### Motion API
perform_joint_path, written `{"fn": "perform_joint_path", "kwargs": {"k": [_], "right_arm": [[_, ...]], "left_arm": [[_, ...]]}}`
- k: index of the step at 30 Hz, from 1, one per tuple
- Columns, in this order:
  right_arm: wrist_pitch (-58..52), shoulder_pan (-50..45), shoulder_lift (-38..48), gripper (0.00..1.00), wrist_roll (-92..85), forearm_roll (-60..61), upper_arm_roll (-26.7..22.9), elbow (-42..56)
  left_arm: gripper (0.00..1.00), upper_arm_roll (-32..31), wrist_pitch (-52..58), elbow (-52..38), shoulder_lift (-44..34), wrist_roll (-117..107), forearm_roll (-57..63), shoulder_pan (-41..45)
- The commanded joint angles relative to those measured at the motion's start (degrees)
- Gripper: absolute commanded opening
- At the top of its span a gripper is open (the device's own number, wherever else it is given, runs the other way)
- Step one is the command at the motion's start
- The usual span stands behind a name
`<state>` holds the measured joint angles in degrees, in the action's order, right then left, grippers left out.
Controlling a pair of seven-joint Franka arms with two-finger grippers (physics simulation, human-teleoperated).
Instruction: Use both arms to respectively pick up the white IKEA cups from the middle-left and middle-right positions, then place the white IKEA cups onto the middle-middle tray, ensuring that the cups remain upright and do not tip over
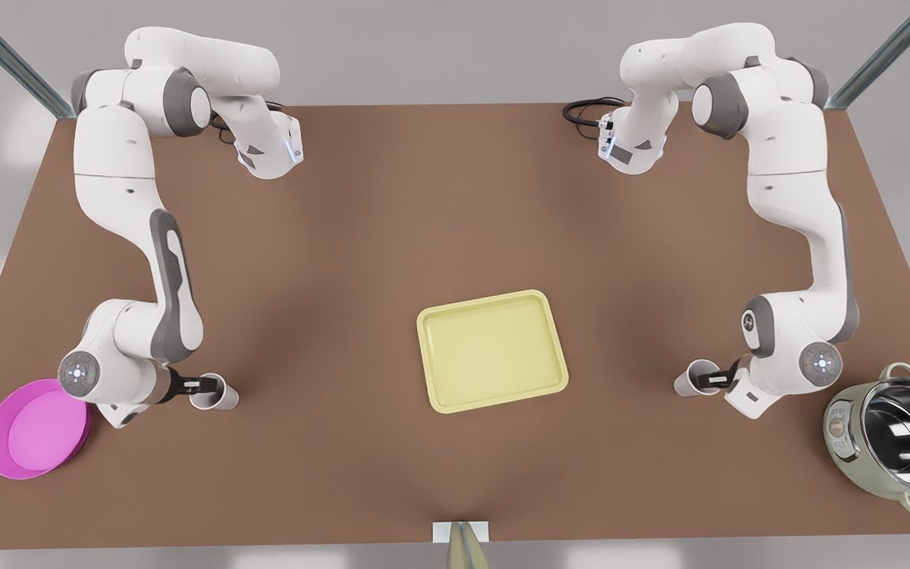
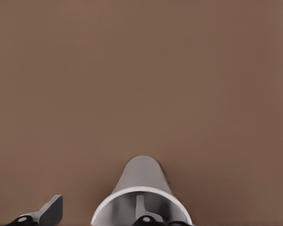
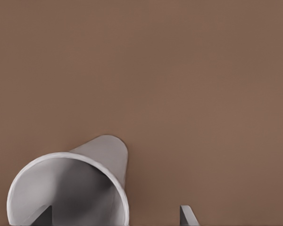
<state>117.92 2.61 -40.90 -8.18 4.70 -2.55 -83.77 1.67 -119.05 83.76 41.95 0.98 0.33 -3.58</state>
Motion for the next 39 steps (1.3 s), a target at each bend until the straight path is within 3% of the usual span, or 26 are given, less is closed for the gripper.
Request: {"fn": "perform_joint_path", "kwargs": {"k": [1,6,10,16,19,22,24,27,39], "right_arm": [[3.89,0.02,-0.06,1.0,-0.43,0.22,0.0,-0.43],[4.42,0.11,-1.2,1.0,-0.69,0.31,0.0,-0.7],[4.42,0.46,-1.9,0.62,-1.05,0.14,0.0,-0.78],[4.6,0.11,-2.43,0.36,-1.14,-0.04,0.09,-0.61],[4.51,-0.24,-2.08,0.23,-1.22,-0.13,0.17,0.1],[4.25,-0.33,-1.55,0.21,-1.05,-0.13,0.52,0.27],[2.14,-0.42,2.49,0.21,-0.43,0.14,5.26,0.18],[2.14,-2.96,3.28,0.21,2.72,0.05,9.84,0.27],[14.62,-28.19,-0.85,0.21,37.18,-0.48,10.02,4.58]], "left_arm": [[0.52,-0.35,-0.66,0.0,-0.02,-1.25,-0.59,0.24],[0.47,-0.7,-1.01,-0.09,1.56,-1.34,-5.52,0.42],[0.34,-0.96,-0.92,-0.09,1.3,-1.42,-7.01,0.59],[0.21,-1.4,-0.66,0.52,-0.55,-1.34,-6.84,2.18],[0.21,-2.28,2.59,0.43,-2.4,-6.34,-6.75,4.55],[0.21,-2.37,5.31,-0.7,-2.57,-19.16,-6.57,12.36],[0.21,-7.46,6.99,-1.32,-3.54,-32.96,-6.57,16.67],[0.21,-8.87,7.17,-1.94,-4.68,-37.01,-6.49,18.79],[0.24,-10.19,-1.89,-1.59,0.77,-38.69,-6.57,21.95]]}}
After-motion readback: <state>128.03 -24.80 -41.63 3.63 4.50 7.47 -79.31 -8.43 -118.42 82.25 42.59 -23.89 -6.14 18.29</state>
